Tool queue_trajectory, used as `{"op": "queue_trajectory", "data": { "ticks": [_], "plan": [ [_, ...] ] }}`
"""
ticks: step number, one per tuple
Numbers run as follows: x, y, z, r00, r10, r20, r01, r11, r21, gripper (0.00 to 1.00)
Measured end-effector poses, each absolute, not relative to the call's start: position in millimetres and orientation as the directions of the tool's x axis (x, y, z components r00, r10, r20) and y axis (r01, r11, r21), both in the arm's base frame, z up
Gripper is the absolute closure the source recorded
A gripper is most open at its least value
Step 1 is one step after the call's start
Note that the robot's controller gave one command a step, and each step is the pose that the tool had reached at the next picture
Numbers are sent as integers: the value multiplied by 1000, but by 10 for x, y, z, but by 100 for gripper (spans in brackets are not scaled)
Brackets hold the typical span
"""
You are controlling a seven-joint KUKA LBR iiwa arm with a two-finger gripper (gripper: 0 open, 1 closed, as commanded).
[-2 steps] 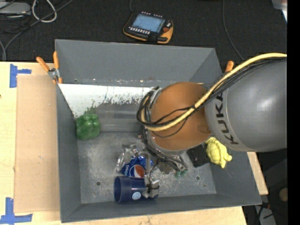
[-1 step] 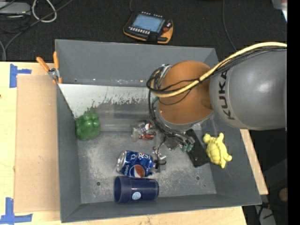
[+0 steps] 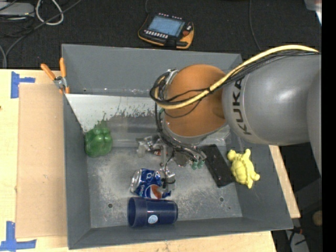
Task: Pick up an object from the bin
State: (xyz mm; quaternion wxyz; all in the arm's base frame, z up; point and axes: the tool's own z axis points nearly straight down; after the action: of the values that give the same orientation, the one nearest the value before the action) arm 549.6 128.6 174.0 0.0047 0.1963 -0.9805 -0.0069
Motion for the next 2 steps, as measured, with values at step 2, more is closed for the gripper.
{"op": "queue_trajectory", "data": {
  "ticks": [2],
  "plan": [
    [5798, 1192, 1289, -946, -324, 5, -324, 946, 11, 0]
  ]
}}
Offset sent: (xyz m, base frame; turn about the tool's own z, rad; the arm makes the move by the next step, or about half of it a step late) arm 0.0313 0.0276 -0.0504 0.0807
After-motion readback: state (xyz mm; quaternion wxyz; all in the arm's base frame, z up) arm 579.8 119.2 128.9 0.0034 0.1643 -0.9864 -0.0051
